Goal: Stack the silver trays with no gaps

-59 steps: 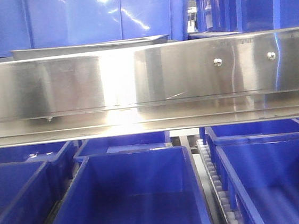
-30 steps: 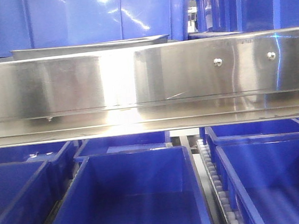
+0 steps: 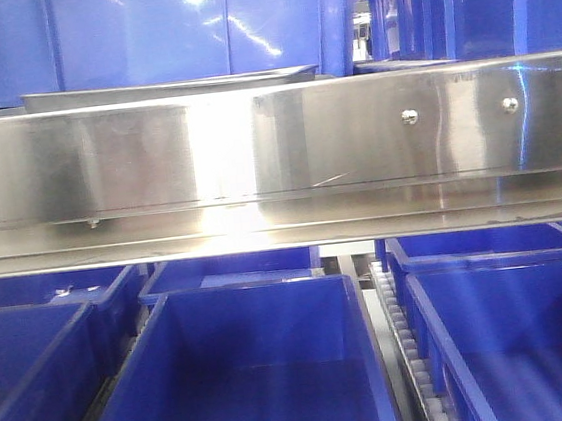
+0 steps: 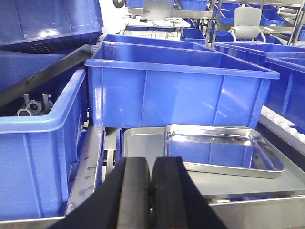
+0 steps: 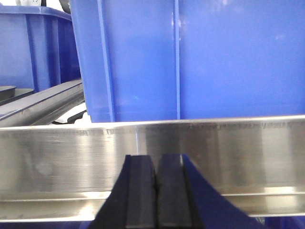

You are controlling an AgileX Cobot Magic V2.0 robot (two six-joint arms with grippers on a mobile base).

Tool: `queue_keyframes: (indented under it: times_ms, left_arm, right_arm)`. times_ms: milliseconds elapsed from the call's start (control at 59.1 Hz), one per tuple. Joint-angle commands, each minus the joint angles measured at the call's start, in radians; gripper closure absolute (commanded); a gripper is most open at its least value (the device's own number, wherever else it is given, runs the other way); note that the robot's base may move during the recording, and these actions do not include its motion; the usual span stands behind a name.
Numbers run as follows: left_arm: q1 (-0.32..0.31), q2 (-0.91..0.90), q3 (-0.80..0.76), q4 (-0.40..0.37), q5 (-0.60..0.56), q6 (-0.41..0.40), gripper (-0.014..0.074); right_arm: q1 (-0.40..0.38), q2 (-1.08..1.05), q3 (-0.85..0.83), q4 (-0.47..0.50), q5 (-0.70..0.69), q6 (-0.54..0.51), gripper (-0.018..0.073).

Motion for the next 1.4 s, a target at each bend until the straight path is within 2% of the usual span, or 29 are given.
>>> queue_keyframes:
  times_ms: [0, 1286, 1387]
  left_arm:
    - [-0.003, -0.007, -0.001, 0.003, -0.010, -0.008, 0.0604]
    - [-0.003, -0.009, 0.000, 0.016, -0.008, -0.008, 0.0604]
    - [0.013, -0.014, 0.038, 0.017, -0.068, -0.008, 0.0604]
  right_arm:
    - [-0.004, -0.004, 0.000, -0.008, -0.033, -0.016, 0.0640]
    - [-0.004, -0.004, 0.000, -0.008, -0.049, -0.016, 0.0640]
    - [-0.004, -0.004, 0.000, -0.008, -0.049, -0.016, 0.0640]
